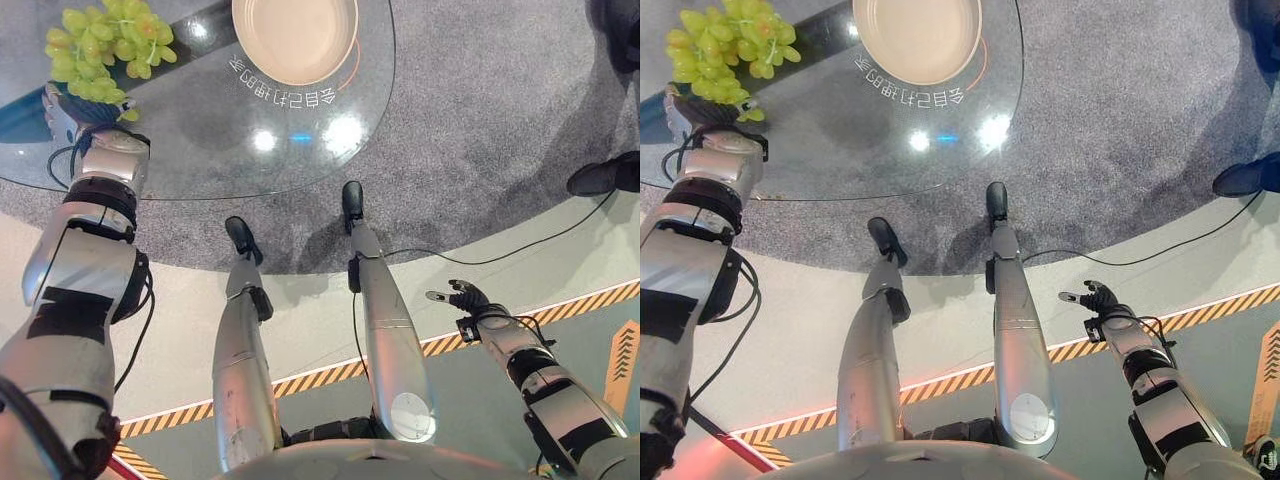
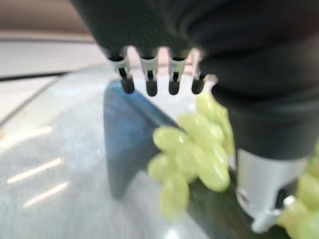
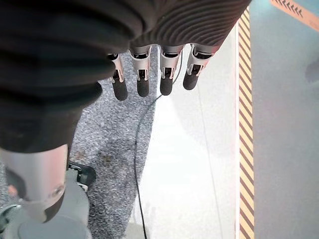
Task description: Pick up fruits into the plate
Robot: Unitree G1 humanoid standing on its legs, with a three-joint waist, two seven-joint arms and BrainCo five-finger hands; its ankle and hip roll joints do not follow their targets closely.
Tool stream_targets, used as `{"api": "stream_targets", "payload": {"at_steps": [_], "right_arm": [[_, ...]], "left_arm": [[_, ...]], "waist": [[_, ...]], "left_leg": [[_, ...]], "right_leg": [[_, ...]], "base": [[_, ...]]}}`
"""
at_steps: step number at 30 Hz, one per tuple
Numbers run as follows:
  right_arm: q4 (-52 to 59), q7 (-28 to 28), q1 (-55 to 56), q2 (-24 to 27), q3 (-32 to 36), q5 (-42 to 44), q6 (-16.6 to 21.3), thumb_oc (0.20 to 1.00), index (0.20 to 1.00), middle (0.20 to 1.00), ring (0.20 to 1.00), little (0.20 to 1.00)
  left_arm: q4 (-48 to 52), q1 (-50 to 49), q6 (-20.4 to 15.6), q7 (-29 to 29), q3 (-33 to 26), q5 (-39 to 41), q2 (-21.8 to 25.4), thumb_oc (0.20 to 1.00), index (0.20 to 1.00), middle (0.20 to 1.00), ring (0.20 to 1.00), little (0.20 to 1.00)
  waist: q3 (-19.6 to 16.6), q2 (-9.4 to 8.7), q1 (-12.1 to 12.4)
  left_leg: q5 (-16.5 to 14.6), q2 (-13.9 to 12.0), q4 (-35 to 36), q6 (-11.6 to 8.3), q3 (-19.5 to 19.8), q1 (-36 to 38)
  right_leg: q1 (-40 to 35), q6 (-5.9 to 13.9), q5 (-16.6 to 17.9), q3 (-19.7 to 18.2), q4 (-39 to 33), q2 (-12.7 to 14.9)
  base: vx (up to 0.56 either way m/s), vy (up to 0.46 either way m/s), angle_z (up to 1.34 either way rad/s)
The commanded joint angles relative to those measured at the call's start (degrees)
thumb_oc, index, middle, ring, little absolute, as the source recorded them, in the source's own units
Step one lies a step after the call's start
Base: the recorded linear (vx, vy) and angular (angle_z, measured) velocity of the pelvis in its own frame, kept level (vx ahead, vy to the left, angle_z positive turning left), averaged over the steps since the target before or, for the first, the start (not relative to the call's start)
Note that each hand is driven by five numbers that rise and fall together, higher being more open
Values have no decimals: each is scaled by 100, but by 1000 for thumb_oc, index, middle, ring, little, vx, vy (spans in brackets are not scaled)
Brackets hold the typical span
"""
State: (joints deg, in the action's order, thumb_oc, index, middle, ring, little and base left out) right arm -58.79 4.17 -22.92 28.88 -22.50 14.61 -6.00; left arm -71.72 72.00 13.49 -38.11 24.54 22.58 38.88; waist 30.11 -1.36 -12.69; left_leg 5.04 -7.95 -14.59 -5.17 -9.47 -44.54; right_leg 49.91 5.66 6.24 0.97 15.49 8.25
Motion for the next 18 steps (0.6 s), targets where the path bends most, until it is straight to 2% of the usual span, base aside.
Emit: {"api": "stream_targets", "payload": {"at_steps": [1, 2, 10, 16, 18], "right_arm": [[128, 87, 539, 236, -181, 82, -104, 1000, 1000, 1000, 1000, 1000], [121, 80, 573, 233, -191, 78, -109, 1000, 1000, 1000, 1000, 1000], [24, 44, 712, 200, -254, 100, 29, 1000, 1000, 1000, 1000, 1000], [-26, 31, 773, 177, -258, 184, 130, 1000, 1000, 1000, 1000, 1000], [-34, 27, 783, 173, -249, 193, 159, 1000, 1000, 1000, 1000, 1000]], "left_arm": [[-174, 238, -268, 85, 66, 50, 259, 1000, 1000, 1000, 1000, 1000], [-176, 216, -288, 56, 84, 97, 246, 1000, 1000, 1000, 1000, 1000], [-89, 351, -529, -684, -60, 214, 278, 1000, 1000, 1000, 1000, 1000], [-129, 363, -391, -1299, -154, -155, 329, 1000, 1000, 1000, 1000, 1000], [-190, 370, -238, -1425, -150, -358, 355, 1000, 1000, 1000, 1000, 1000]], "waist": [[-31, -130, -30], [-31, -120, -30], [-31, -148, -49], [-31, -177, -36], [-31, -184, -33]], "left_leg": [[-656, 465, -593, 150, -50, -348], [-845, 469, -642, 112, 19, -236], [-922, 441, -799, 113, 10, -334], [-943, 434, -825, 107, 27, -344], [-947, 428, -837, 103, 30, -344]], "right_leg": [[63, -278, -854, 60, 585, -597], [-51, -248, -1034, 42, 643, -609], [16, -254, -1066, 7, 703, -593], [15, -261, -1074, 17, 711, -583], [13, -260, -1076, 24, 720, -578]], "base": [[25, 28, -6], [93, 33, -3], [12, 4, 0], [0, 0, 0], [0, 0, 0]]}}
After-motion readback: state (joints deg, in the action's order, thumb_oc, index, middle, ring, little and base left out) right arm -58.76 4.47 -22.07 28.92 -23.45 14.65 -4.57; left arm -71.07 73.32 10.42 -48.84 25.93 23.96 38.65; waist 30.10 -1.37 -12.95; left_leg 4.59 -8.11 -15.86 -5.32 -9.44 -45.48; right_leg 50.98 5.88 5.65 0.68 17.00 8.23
